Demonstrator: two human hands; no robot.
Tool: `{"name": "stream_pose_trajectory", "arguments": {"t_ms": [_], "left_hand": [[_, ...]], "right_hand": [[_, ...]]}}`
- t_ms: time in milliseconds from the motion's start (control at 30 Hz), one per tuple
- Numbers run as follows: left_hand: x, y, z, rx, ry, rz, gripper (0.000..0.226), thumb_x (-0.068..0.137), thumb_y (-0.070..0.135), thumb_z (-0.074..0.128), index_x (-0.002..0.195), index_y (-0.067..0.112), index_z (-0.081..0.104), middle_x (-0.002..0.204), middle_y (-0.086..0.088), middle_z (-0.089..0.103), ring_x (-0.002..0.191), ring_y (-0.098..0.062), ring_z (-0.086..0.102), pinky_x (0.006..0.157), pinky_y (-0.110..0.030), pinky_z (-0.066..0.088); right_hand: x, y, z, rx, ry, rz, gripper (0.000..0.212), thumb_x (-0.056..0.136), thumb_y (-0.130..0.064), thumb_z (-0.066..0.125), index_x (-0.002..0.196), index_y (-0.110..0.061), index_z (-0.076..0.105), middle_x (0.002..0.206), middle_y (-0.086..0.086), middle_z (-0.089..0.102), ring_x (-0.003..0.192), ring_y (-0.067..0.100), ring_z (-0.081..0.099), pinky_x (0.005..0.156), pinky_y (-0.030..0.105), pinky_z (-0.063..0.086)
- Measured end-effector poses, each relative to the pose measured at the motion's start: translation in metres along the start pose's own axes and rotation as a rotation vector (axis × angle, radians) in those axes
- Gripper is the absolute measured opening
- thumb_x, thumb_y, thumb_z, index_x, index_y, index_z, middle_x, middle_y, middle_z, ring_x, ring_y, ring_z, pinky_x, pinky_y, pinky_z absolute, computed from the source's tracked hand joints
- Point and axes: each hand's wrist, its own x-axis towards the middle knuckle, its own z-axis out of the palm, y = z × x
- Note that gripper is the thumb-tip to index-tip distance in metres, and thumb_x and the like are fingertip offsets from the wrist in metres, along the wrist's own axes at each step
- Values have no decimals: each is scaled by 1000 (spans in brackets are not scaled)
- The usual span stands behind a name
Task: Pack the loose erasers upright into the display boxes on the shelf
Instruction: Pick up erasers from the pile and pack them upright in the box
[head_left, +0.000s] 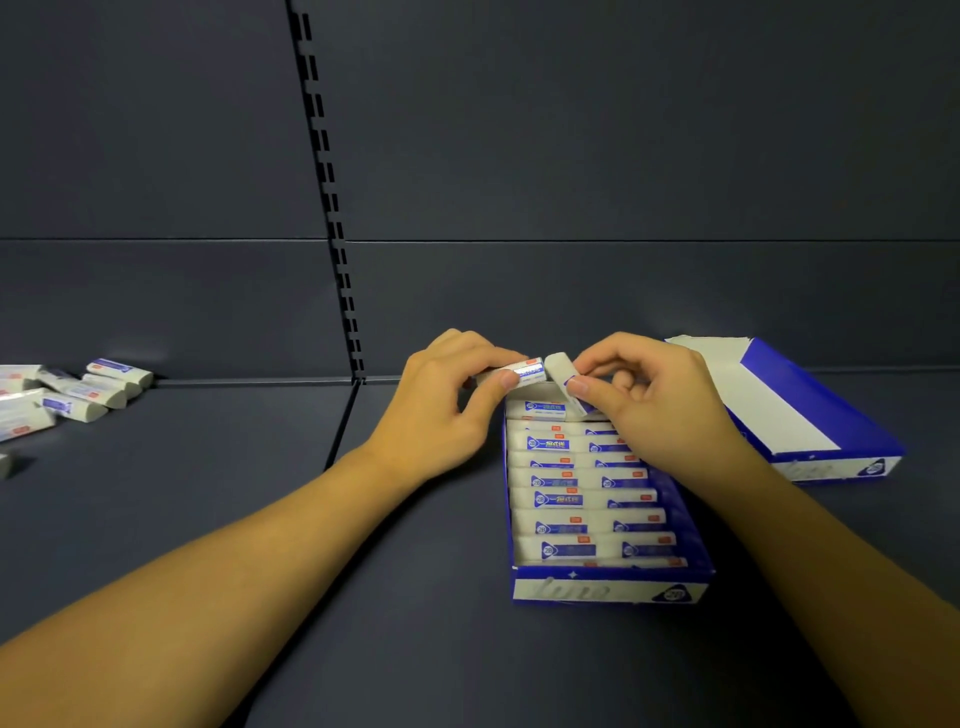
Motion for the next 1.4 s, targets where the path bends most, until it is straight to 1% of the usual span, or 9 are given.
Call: {"name": "stream_pose_trajectory", "arguments": {"t_ms": [233, 367, 500, 633, 800, 933, 1100, 1200, 1400], "left_hand": [[1, 5, -1, 4, -14, 22, 20, 98, 20, 60, 113, 14, 72, 98, 11, 69, 87, -10, 57, 79, -25, 47], [2, 6, -3, 12, -24, 51, 23, 95, 27, 66, 113, 13, 72, 97, 15, 66, 86, -7, 57, 76, -29, 49], [4, 7, -5, 59, -52, 119, 26, 90, 31, 74, 108, 12, 72, 97, 9, 70, 85, -10, 58, 74, -29, 50], [5, 7, -4, 106, -34, 180, 17, 90, 23, 76, 104, 13, 73, 95, 10, 71, 82, -10, 57, 74, -30, 50], [9, 9, -2, 102, -2, 158, 18, 89, 19, 75, 107, 15, 76, 97, 6, 69, 86, -12, 58, 78, -29, 49], [13, 12, -1, 161, -152, 151, 21, 92, 29, 71, 110, 20, 76, 94, 6, 60, 87, -14, 53, 80, -23, 42], [21, 18, 0, 294, -372, 83, 26, 91, 36, 69, 112, 23, 77, 93, 6, 61, 89, -13, 51, 89, -36, 43], [26, 25, -2, 354, -461, 45, 30, 92, 36, 69, 120, 25, 73, 101, 4, 64, 97, -14, 54, 92, -34, 44], [29, 34, 0, 414, -499, 12, 26, 91, 37, 70, 114, 26, 70, 103, 5, 66, 101, -13, 55, 88, -26, 44]], "right_hand": [[-3, -2, -4, 48, -29, 40, 10, 87, -29, 74, 92, -31, 65, 72, -12, 68, 71, 2, 67, 62, 25, 56], [-3, -3, -6, 63, -18, 41, 13, 87, -27, 74, 88, -35, 64, 75, -12, 69, 75, 10, 69, 67, 32, 61], [-3, -2, -7, 85, -19, 60, 9, 87, -24, 75, 90, -29, 67, 77, -10, 70, 75, 11, 70, 69, 37, 61], [-2, -3, -8, 88, -24, 55, 10, 87, -22, 75, 89, -29, 67, 71, -11, 69, 71, 8, 69, 65, 31, 58], [1, -3, -14, 105, 46, 92, 8, 88, -22, 74, 92, -25, 69, 76, -9, 70, 71, 2, 66, 63, 25, 54], [0, -1, -13, 89, 39, 121, 9, 88, -24, 74, 96, -23, 68, 79, -11, 69, 73, -5, 65, 60, 19, 48], [1, -3, -11, 65, 41, 149, 10, 89, -24, 73, 98, -23, 67, 82, -13, 68, 77, 0, 66, 58, 17, 48], [1, -4, -12, 59, 41, 157, 11, 89, -24, 72, 99, -23, 67, 84, -13, 68, 80, 3, 66, 58, 17, 47], [1, -4, -13, 56, 47, 159, 12, 90, -24, 72, 100, -20, 67, 85, -12, 68, 81, 4, 65, 60, 18, 47]]}}
